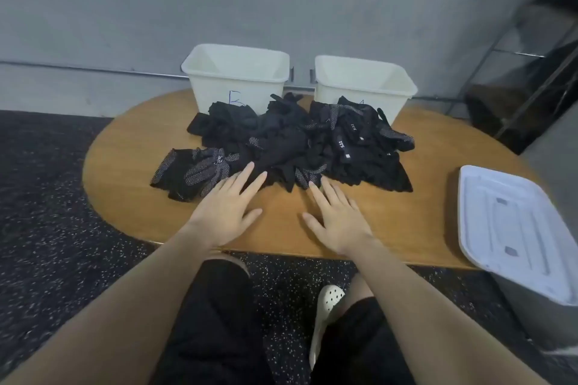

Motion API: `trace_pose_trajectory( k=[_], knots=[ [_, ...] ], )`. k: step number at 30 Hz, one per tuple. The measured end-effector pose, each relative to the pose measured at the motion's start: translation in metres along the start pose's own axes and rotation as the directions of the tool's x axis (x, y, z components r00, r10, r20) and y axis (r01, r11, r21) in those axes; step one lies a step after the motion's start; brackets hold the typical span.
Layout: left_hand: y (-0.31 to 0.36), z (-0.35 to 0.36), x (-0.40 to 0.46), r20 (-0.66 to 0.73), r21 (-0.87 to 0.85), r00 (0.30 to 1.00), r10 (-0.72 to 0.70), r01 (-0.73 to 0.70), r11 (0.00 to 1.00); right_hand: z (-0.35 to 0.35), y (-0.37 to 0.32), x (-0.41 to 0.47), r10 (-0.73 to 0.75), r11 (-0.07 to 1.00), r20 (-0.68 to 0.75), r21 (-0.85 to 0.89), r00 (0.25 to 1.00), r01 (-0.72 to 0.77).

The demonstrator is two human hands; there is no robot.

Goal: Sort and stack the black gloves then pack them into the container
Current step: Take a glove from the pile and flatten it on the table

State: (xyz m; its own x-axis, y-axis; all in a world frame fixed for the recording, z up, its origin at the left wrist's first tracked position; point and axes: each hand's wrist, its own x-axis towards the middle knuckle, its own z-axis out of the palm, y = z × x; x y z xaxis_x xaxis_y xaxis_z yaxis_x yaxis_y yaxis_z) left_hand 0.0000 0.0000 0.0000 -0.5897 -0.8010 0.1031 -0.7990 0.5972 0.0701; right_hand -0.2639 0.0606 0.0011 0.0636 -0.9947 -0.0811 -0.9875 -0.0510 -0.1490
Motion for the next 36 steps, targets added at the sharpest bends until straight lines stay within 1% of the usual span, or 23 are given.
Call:
trace_pose_trajectory(
  k=[2, 4, 5, 8, 11, 14, 16, 18, 20, 22, 24, 27, 29, 31, 34, 36],
  knots=[
    [0.001, 0.002, 0.015, -0.069, -0.101, 0.993, -0.100, 0.093, 0.990, 0.008, 0.004, 0.007, -0.010, 1.000, -0.021, 0.020, 1.000, 0.011],
    [0.003, 0.008, 0.032, -0.162, -0.124, 0.971, -0.174, 0.154, 0.980, 0.018, 0.008, 0.012, -0.016, 0.999, -0.075, 0.050, 0.997, 0.019],
    [0.001, 0.012, 0.042, -0.185, -0.136, 0.962, -0.200, 0.177, 0.975, 0.020, 0.009, 0.016, -0.006, 0.996, -0.104, 0.087, 0.995, 0.015],
    [0.003, 0.023, 0.060, -0.218, -0.169, 0.949, -0.227, 0.193, 0.967, 0.020, 0.014, 0.027, 0.007, 0.988, -0.155, 0.153, 0.988, 0.016],
    [0.003, 0.031, 0.066, -0.235, -0.255, 0.931, -0.279, 0.218, 0.942, 0.022, 0.014, 0.033, 0.022, 0.982, -0.184, 0.190, 0.983, 0.014],
    [0.003, 0.032, 0.066, -0.306, -0.290, 0.915, -0.265, 0.176, 0.941, 0.020, 0.013, 0.039, 0.070, 0.972, -0.205, 0.232, 0.976, -0.021],
    [0.004, 0.031, 0.063, -0.350, -0.298, 0.896, -0.272, 0.168, 0.940, 0.020, 0.013, 0.040, 0.078, 0.970, -0.229, 0.243, 0.970, -0.020],
    [0.008, 0.027, 0.057, -0.373, -0.346, 0.881, -0.290, 0.158, 0.925, 0.020, 0.012, 0.038, 0.085, 0.963, -0.272, 0.269, 0.959, -0.009],
    [0.012, 0.023, 0.050, -0.364, -0.459, 0.863, -0.350, 0.160, 0.874, 0.020, 0.012, 0.034, 0.092, 0.960, -0.321, 0.280, 0.943, 0.002],
    [0.016, 0.020, 0.042, -0.316, -0.589, 0.846, -0.429, 0.180, 0.788, 0.020, 0.009, 0.032, 0.069, 0.967, -0.362, 0.252, 0.930, 0.026],
    [0.022, 0.016, 0.035, -0.269, -0.686, 0.837, -0.477, 0.181, 0.705, 0.020, 0.002, 0.031, 0.023, 0.975, -0.391, 0.213, 0.920, 0.066],
    [0.025, 0.003, 0.028, -0.245, -0.766, 0.831, -0.499, 0.149, 0.625, 0.016, -0.020, 0.032, -0.065, 0.979, -0.423, 0.147, 0.904, 0.140],
    [0.022, -0.010, 0.024, -0.211, -0.807, 0.824, -0.526, 0.157, 0.570, 0.012, -0.035, 0.037, -0.110, 0.980, -0.427, 0.107, 0.898, 0.170],
    [0.015, -0.023, 0.022, -0.198, -0.820, 0.814, -0.546, 0.167, 0.547, 0.007, -0.048, 0.044, -0.120, 0.981, -0.397, 0.091, 0.910, 0.169],
    [-0.003, -0.044, 0.020, -0.169, -0.780, 0.828, -0.535, 0.220, 0.586, -0.002, -0.052, 0.054, -0.074, 0.993, -0.290, 0.067, 0.954, 0.097],
    [-0.019, -0.058, 0.015, -0.151, -0.751, 0.825, -0.544, 0.262, 0.606, -0.007, -0.049, 0.057, -0.032, 0.999, -0.198, -0.037, 0.980, 0.025]
  ],
)
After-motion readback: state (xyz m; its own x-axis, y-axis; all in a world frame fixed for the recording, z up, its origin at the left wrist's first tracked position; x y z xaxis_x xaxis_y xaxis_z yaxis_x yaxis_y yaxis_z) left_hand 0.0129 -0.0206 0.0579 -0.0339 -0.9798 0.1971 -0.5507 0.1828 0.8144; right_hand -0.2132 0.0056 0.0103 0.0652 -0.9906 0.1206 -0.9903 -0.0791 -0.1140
